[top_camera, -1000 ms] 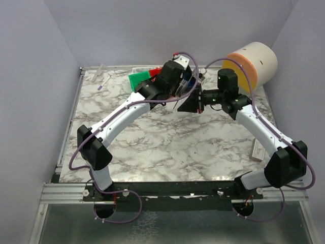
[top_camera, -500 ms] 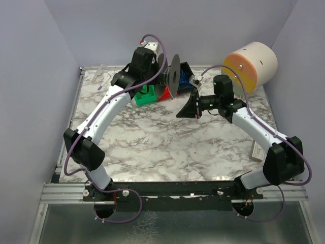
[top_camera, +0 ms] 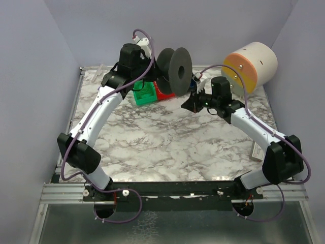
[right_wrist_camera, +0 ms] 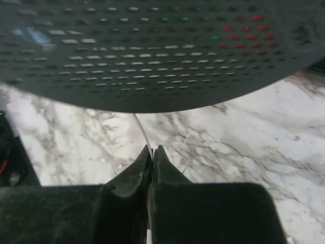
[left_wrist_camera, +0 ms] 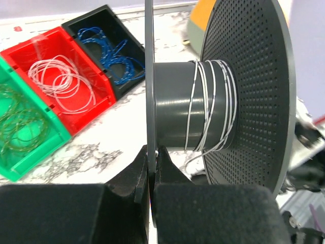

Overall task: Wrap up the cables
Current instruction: Wrap the cable around the cable reel.

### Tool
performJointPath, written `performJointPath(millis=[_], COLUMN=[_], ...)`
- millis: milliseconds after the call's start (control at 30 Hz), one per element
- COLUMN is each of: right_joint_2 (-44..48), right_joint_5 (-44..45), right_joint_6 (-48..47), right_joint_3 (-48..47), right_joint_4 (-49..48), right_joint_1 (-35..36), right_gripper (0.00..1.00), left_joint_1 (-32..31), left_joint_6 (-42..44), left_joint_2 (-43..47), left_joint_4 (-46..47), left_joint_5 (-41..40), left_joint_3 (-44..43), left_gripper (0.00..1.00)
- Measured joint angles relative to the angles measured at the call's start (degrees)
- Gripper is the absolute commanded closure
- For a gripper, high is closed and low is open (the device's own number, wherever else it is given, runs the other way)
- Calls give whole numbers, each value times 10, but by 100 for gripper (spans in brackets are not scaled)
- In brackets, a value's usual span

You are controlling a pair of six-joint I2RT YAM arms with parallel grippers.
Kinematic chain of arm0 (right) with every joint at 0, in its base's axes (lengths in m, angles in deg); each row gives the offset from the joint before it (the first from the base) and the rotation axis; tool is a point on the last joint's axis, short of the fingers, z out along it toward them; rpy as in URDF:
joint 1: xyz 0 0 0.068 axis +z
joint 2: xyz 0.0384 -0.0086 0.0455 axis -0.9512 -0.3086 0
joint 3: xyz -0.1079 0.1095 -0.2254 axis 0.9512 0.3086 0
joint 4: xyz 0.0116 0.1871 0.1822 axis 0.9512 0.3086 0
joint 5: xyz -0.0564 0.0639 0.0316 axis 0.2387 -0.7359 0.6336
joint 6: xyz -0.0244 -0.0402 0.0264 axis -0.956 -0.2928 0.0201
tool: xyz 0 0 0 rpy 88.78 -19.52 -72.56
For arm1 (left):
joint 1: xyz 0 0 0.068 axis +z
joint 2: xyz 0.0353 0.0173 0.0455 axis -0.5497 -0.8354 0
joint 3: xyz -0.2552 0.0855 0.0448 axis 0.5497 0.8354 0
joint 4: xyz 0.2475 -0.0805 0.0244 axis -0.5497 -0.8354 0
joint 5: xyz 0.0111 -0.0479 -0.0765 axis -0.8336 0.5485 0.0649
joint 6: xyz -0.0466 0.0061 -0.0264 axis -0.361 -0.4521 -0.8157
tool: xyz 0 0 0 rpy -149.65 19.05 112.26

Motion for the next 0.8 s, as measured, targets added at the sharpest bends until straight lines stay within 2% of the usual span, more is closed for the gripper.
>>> performJointPath(millis=[133, 233, 467, 800], right_joint_2=[0, 0, 3, -7], right_joint_5=[70, 92, 39, 6], right_joint_6=[1, 11, 64, 120], right_joint_3=[4, 8, 33, 23], right_joint_4=[-5, -20, -103, -164], right_joint_1=[-10, -34, -137, -160], right_gripper=[100, 100, 100, 99], left_joint_1=[7, 9, 9, 9], left_joint_6=[-4, 0, 49, 90], left_joint_2=[16, 22, 28, 38], left_joint_4=[11, 13, 4, -6], left_joint_5=[54, 81, 142, 188], left_joint_3=[5, 7, 16, 27], left_gripper=[100, 100, 100, 100])
